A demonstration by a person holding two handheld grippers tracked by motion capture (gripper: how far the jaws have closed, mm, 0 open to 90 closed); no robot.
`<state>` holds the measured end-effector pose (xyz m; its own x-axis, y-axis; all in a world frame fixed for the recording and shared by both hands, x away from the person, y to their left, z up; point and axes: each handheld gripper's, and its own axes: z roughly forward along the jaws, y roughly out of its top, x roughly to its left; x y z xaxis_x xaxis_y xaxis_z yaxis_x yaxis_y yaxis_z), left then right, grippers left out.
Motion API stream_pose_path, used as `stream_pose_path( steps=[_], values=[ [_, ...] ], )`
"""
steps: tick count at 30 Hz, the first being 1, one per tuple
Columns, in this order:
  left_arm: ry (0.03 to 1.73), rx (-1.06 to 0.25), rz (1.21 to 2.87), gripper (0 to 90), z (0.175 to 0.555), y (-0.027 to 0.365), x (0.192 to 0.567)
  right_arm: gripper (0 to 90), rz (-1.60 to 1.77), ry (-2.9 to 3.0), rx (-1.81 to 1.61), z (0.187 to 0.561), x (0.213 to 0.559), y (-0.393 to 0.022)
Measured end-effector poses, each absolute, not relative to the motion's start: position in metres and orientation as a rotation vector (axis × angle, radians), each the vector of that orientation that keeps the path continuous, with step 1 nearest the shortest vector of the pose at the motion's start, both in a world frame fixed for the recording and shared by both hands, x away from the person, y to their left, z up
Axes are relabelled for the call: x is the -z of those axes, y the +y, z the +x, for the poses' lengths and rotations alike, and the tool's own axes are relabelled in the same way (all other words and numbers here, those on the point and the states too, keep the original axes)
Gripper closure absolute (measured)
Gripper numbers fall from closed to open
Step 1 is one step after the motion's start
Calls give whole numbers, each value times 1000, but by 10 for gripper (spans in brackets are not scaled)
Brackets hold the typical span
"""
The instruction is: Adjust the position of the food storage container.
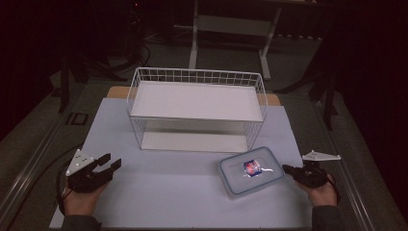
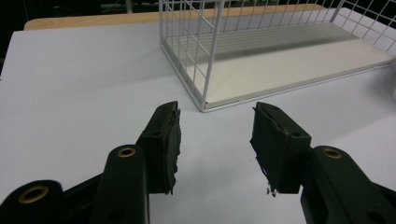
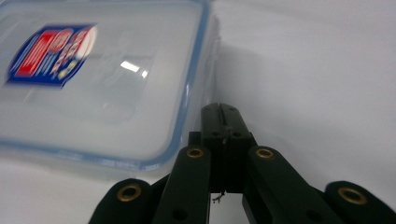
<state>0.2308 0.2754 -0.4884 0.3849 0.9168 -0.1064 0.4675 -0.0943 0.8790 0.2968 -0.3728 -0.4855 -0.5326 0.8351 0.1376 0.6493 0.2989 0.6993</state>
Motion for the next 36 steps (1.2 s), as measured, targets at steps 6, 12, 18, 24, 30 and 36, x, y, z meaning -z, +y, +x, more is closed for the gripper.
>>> stream_pose_path(
  steps=[6, 12, 18, 24, 30, 36],
  values=[
    [1212, -609, 1728, 512, 232, 273, 487, 900, 1275, 2416, -1132, 275, 488, -344],
    [1204, -602, 1729, 510, 233, 273, 487, 900, 1175, 2505, -1182, 266, 488, -311],
    [1199, -600, 1736, 508, 233, 271, 487, 899, 1114, 2541, -1242, 264, 489, -291],
    [1196, -598, 1741, 507, 234, 269, 488, 899, 1023, 2543, -1256, 259, 487, -278],
    [1191, -597, 1744, 506, 234, 268, 488, 899, 886, 2505, -1185, 252, 482, -263],
    [1193, -597, 1738, 506, 234, 269, 487, 898, 748, 2410, -1105, 245, 471, -246]
  ],
)
